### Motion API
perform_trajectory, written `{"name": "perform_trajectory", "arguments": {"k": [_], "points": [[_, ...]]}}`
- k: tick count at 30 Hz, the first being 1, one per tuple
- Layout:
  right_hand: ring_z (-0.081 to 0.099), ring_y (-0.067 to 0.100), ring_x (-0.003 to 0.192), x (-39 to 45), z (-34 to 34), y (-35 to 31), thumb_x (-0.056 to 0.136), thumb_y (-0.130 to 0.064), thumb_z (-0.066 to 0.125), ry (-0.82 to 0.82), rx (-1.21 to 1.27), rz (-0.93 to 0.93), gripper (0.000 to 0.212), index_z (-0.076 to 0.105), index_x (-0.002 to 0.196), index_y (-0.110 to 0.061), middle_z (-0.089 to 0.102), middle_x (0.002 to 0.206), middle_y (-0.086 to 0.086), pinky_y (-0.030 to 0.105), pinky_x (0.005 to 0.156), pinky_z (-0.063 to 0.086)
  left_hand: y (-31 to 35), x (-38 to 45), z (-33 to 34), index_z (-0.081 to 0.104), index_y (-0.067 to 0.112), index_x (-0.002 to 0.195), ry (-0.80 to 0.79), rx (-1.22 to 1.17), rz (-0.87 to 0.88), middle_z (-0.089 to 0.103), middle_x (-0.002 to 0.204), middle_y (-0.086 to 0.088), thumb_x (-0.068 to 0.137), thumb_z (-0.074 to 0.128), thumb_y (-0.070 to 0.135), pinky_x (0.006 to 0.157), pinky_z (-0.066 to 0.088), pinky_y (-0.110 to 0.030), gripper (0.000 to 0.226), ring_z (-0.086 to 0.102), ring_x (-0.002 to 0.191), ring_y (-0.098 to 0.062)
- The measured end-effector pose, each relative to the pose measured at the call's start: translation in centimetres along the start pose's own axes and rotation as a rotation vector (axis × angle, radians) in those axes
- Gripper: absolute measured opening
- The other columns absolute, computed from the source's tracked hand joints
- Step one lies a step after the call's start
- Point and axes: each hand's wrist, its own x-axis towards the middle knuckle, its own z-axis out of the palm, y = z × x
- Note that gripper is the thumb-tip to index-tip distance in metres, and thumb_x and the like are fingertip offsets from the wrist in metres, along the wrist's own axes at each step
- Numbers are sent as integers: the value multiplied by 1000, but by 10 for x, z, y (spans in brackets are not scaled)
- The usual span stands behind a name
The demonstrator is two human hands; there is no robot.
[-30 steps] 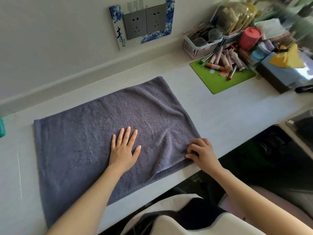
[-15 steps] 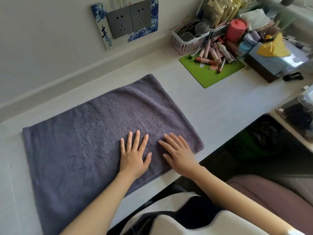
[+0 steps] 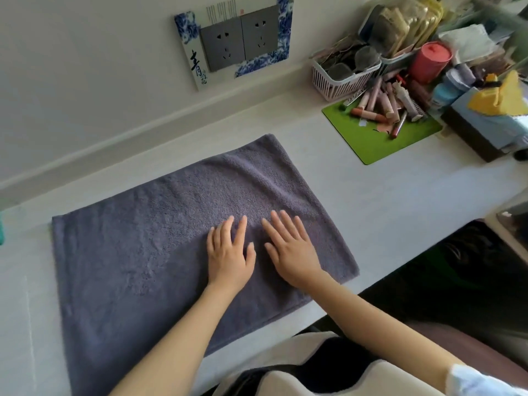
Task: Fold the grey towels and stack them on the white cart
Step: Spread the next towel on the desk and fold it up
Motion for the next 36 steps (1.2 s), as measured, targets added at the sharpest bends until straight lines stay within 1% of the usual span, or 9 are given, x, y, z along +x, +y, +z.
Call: {"name": "perform_trajectory", "arguments": {"k": [3, 5, 9, 12, 16, 20, 24, 30, 36], "points": [[37, 25, 137, 24, 4, 18, 96, -43, 30, -31, -58, -65, 52, 42, 141, -21, 42, 146, 3, 40, 113, 13, -13, 8, 6, 38, 15, 144, -64, 86, -47, 36, 147, -21, 86, 34, 46, 111, 18, -51, 66, 34, 136, -37], [31, 25, 140, 36, 1, 39, 96, -43, 25, 1, -72, 41, 54, 38, 144, -21, 36, 149, 3, 38, 115, 6, -17, 5, 10, 35, 16, 145, -73, 109, -36, 33, 149, -19, 87, 33, 47, 112, 14, -50, 66, 31, 138, -36], [19, 27, 144, 64, -8, 44, 93, -39, 16, 31, -64, 178, 61, 31, 146, -13, 28, 153, 9, 37, 116, -6, -11, 12, 6, 54, 17, 131, 23, -1, -95, 52, 131, -15, 82, 43, 44, 99, 32, -50, 57, 48, 119, -35], [32, 28, 139, 86, -5, 16, 94, -34, 30, -16, -43, -87, 53, 43, 141, -13, 40, 147, 10, 40, 115, 7, -13, 42, -2, 63, 11, 110, 144, -98, -201, 59, 112, -13, 81, 44, 36, 85, 43, -46, 43, 57, 100, -35], [28, 24, 141, 116, 2, 14, 96, -44, 25, -121, -72, -295, 55, 36, 145, -21, 34, 151, 4, 37, 116, 4, -29, 52, 5, 42, 18, 141, -1, 73, -275, 39, 145, -18, 87, 35, 43, 110, 18, -55, 60, 35, 133, -38], [11, 20, 146, 155, -7, 48, 93, -50, 12, -68, -87, -71, 62, 21, 149, -25, 18, 157, 0, 36, 117, -3, -36, 47, 10, 28, 22, 147, -67, 93, -271, 29, 153, -14, 89, 30, 48, 112, 16, -58, 63, 25, 141, -35], [-6, 17, 146, 186, -16, 61, 99, -43, 15, -125, -118, 105, 57, 8, 151, -20, 3, 159, 0, 38, 117, -10, -33, 48, 10, 27, 23, 147, -82, 79, -278, 25, 154, -12, 90, 30, 48, 112, 14, -57, 62, 21, 143, -32], [12, 23, 145, 189, -6, 30, 93, -50, 12, -120, -102, -190, 64, 25, 148, -22, 20, 156, 4, 37, 118, -2, -31, 49, 7, 28, 24, 148, -75, 63, -288, 24, 155, -10, 90, 33, 47, 112, 14, -56, 62, 19, 144, -29], [-2, 23, 146, 213, -13, 31, 99, -44, 23, -217, -122, 36, 60, 7, 151, -20, 2, 159, 6, 39, 118, -5, -36, 53, -1, 24, 26, 148, -143, -11, -306, 20, 157, -5, 91, 27, 50, 115, 6, -50, 62, 15, 145, -25]]}}
